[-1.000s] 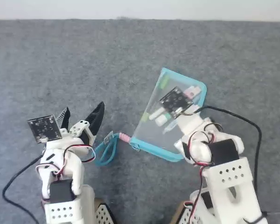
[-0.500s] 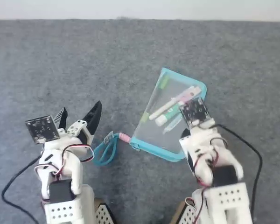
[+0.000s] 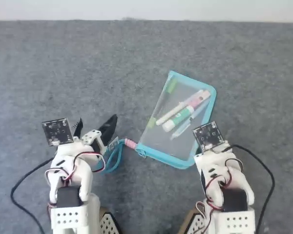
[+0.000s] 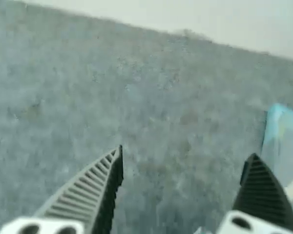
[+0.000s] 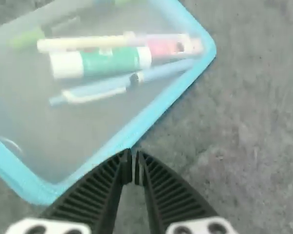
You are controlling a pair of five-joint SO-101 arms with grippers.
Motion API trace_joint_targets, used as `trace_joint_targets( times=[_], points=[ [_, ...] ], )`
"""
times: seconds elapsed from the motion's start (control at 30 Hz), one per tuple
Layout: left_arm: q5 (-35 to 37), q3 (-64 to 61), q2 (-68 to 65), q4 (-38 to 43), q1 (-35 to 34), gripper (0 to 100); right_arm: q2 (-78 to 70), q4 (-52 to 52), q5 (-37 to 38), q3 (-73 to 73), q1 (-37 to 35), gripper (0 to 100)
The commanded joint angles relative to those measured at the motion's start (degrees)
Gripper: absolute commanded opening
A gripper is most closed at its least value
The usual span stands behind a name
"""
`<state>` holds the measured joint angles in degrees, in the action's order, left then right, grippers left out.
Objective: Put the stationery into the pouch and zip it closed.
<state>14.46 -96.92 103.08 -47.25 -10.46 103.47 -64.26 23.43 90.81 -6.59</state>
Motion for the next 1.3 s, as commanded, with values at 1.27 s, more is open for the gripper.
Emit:
trace_joint_targets(
  times=[1.27],
  points=[
    [-1.58, 0.48, 0.88, -18.29, 0.44, 36, 0.48, -3.38, 1.67, 5.54, 1.45, 1.6]
  ],
)
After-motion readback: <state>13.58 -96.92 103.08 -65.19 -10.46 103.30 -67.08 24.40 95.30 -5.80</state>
